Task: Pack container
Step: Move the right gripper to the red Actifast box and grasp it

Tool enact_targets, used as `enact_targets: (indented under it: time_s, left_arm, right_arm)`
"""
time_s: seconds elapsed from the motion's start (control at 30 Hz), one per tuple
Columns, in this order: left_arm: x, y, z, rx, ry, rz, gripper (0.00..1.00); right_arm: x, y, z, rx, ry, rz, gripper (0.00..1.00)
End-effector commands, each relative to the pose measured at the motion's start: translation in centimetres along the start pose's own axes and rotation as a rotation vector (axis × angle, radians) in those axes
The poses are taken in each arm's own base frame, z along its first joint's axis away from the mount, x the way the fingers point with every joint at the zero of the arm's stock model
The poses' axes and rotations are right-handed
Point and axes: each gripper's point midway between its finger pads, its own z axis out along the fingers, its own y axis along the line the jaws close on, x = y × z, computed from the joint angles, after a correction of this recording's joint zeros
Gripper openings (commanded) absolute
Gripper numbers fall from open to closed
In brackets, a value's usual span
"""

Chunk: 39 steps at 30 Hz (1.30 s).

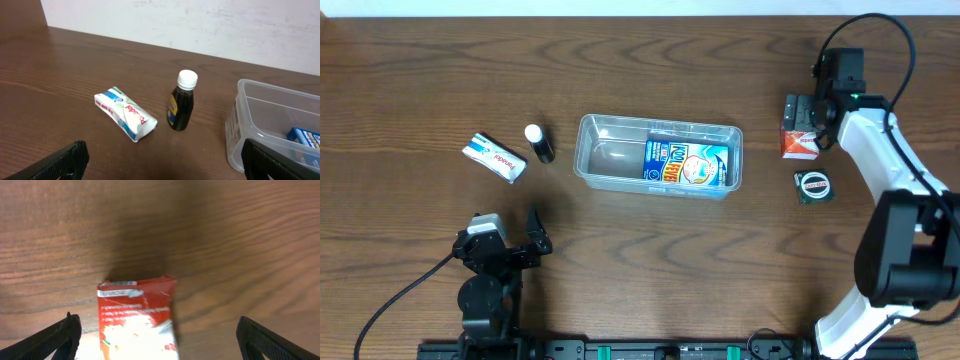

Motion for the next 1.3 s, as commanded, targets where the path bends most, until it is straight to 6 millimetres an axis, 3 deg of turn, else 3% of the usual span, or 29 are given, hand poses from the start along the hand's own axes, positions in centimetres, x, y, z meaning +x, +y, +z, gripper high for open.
enact_targets:
  time_s: [0.0,0.3,0.6,0.67,1.13,1.27]
  left_arm:
    - [1.5,0.2,0.1,-0.003,0.046,0.016,0.98]
    - [1.5,0.2,0.1,-0.003,0.047,0.016,0.98]
    - [1.5,0.2,0.1,-0.003,0.047,0.016,0.98]
    - [1.5,0.2,0.1,-0.003,0.047,0.016,0.98]
    - [1.5,0.2,0.1,-0.003,0.047,0.016,0.98]
    - [1.5,0.2,0.1,-0.003,0.047,0.016,0.98]
  right_arm:
    - [0.9,0.8,1.6,-0.044,0.036,0.029,0.95]
    - [3.2,1.3,4.2,-0.045,0.121,0.091,0.87]
    - [3.5,1.4,4.4,-0.049,0.133,0.09,0.55]
    - [3.8,1.4,4.4,-0.048,0.141,0.094,0.52]
    - [4.3,1.4,4.4,-0.045,0.154,0.102,0.47]
    - [3.4,1.5,3.3,-0.061,0.127,0.107,0.47]
